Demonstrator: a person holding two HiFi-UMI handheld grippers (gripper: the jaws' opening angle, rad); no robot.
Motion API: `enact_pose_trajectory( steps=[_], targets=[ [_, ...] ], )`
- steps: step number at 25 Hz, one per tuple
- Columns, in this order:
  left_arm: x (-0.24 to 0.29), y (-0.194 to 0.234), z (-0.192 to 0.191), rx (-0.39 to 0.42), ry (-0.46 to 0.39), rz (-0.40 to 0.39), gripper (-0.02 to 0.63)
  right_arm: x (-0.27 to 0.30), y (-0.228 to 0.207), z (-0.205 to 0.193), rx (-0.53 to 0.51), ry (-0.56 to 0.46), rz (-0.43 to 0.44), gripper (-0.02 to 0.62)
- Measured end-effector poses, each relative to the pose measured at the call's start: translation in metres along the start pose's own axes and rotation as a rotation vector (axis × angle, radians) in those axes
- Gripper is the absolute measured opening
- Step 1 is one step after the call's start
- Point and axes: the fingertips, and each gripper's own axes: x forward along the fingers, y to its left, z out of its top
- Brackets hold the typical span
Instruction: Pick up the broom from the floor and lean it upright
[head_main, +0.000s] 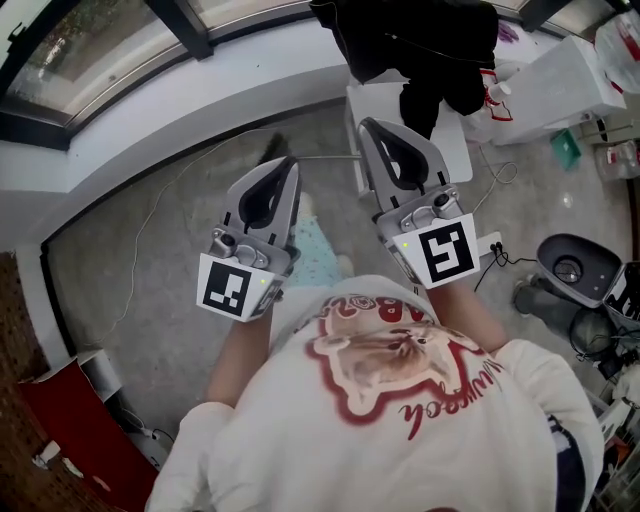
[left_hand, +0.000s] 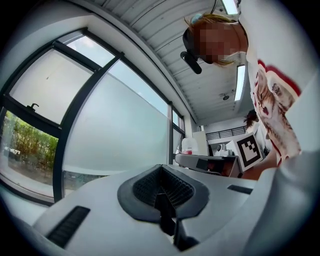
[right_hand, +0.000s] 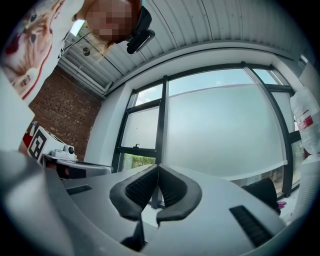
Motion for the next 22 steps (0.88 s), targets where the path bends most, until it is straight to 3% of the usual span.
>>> enact_pose_trajectory(
  steps=[10,14,22],
  targets=[
    [0.105,0.095,0.000,0.009,0.007,-0.125,0.021,0.111,-0.063,-0.027,-0.043,0.015,-0.090,0.025],
    [0.141,0.130,-0.001,0.020,0.013,-0.183,0.021,0.158,-0.088,-0.024,-0.015,-0.026,-0.160,0.025],
    [0.184,0.147,-0.034,-0.045,0.064,-0.254,0.021,0.176,-0.118,-0.054,-0.027,0.036,-0.232,0.025]
  ],
)
